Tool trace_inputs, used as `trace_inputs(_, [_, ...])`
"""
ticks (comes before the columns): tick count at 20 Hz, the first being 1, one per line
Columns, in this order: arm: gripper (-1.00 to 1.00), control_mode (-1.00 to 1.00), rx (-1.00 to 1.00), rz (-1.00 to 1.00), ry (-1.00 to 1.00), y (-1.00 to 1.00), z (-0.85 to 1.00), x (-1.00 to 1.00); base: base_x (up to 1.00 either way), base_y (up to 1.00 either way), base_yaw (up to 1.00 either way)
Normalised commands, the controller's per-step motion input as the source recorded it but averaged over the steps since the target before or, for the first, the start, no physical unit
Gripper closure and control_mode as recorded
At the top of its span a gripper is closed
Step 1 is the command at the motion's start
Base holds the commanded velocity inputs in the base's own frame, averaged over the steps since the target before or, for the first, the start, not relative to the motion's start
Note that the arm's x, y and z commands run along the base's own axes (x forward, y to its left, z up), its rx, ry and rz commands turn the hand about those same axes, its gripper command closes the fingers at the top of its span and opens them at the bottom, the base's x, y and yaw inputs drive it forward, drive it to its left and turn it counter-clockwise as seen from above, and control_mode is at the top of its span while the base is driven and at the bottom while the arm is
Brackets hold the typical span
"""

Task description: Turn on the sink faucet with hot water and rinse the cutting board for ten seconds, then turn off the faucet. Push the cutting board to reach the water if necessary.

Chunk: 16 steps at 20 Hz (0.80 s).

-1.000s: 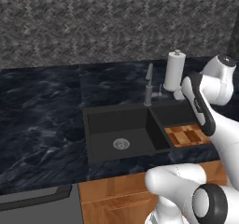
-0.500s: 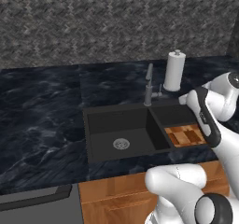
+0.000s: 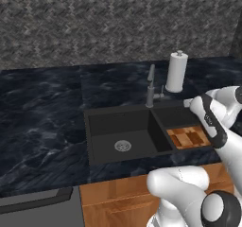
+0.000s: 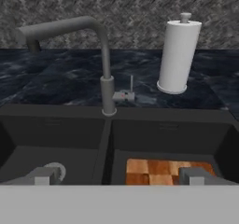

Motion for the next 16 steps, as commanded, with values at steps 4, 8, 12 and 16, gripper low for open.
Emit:
trace_inputs(4, [-1.0,-1.0,0.01,0.0,-0.11,-0.15,-0.02,0.29,0.0,0.0,0.0])
trace_inputs(8, [-1.0,-1.0,0.01,0.0,-0.1,-0.09,0.0,0.34,0.0,0.0,0.0])
trace_inputs(12, [-1.0,-1.0,0.0,0.0,-0.07,0.0,-0.03,0.44,0.0,0.0,0.0])
trace_inputs(16, [-1.0,-1.0,0.0,0.0,-0.06,0.0,-0.02,0.46,0.0,0.0,0.0])
